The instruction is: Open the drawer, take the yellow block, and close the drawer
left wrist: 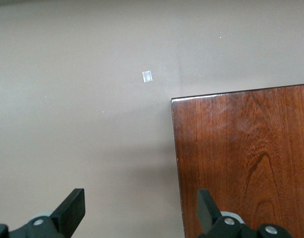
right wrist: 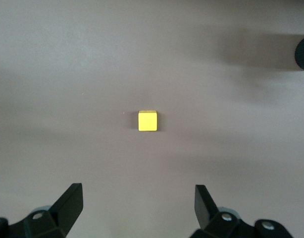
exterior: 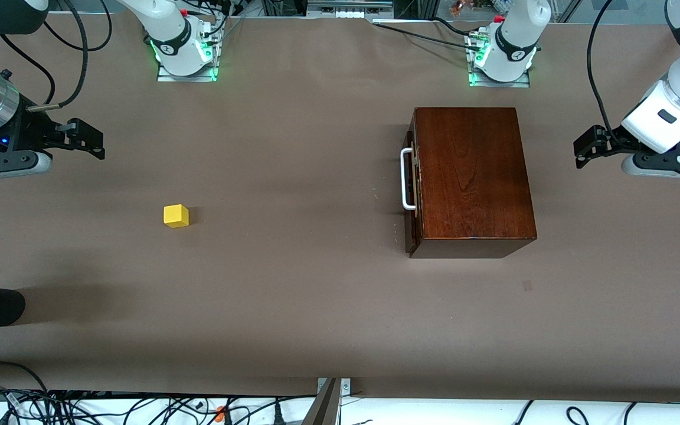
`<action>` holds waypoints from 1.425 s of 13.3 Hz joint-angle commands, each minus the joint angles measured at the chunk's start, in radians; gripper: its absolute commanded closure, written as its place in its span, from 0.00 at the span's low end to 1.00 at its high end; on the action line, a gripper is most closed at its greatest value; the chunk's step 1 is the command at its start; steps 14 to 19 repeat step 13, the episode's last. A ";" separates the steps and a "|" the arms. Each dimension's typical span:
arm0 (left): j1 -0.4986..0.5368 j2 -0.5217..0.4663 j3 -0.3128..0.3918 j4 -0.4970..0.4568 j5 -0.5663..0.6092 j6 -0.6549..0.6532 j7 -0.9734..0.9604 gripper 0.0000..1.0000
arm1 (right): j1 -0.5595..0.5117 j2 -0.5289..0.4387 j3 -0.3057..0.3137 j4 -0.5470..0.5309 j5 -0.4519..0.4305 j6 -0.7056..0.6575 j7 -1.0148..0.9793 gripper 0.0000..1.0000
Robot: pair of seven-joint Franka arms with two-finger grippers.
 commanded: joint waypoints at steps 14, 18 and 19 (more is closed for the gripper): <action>-0.012 -0.016 -0.024 0.012 -0.010 -0.035 -0.012 0.00 | 0.002 0.014 0.000 0.031 0.015 -0.003 0.012 0.00; -0.012 -0.016 -0.024 0.012 -0.010 -0.035 -0.012 0.00 | 0.002 0.014 0.000 0.031 0.015 -0.003 0.012 0.00; -0.012 -0.016 -0.024 0.012 -0.010 -0.035 -0.012 0.00 | 0.002 0.014 0.000 0.031 0.015 -0.003 0.012 0.00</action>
